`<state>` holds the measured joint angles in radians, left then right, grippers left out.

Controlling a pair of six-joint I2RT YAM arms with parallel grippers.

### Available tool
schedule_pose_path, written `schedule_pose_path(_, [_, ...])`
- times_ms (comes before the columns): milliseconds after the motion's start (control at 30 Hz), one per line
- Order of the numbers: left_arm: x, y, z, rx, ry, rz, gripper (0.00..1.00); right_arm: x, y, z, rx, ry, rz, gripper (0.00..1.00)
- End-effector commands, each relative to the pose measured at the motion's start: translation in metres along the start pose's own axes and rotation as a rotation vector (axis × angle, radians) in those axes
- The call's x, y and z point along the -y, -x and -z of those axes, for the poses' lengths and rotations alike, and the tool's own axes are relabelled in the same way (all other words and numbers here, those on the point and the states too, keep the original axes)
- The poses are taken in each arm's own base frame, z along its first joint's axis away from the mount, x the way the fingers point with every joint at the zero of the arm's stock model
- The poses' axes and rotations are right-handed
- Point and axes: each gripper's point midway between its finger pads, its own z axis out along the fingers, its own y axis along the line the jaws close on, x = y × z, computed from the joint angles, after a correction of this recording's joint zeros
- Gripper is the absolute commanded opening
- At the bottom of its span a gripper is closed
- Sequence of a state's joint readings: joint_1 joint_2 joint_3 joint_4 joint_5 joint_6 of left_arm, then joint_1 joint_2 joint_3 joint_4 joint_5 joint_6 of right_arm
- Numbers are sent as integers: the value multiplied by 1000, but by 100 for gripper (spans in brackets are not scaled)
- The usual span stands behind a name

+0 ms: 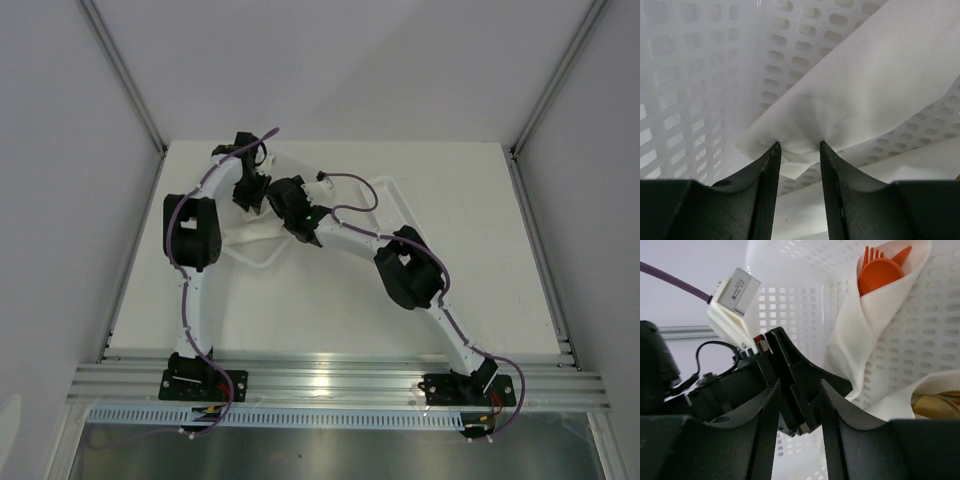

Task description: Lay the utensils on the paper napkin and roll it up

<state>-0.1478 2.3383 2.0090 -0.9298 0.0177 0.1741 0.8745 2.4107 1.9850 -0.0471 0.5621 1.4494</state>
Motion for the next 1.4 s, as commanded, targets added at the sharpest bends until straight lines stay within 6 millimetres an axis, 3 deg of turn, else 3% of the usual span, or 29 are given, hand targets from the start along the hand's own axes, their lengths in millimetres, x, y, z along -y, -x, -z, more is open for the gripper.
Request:
schedule_pose_path(0, [4,-1,8,8,-7,6,41,-53,31,31,69,114,-109,39])
schedule_pose_path(267, [16,19,41,117,-15,-34,47,-75,65,65,179,213,0,34])
schedule_pose_path(467, [20,33,57,168,0,-51,49,-69,80,77,230,225,39,33])
schedule_pose_path(867, [22,34,26,101,51,-106,50,-50,98,85,260,222,40,24])
schedule_pose_path(1067, [22,31,20,78,52,-105,49,-41,103,85,264,212,35,24])
schedule_pose_path(1367, [25,53,65,193,55,-110,50,-48,107,90,260,246,75,24])
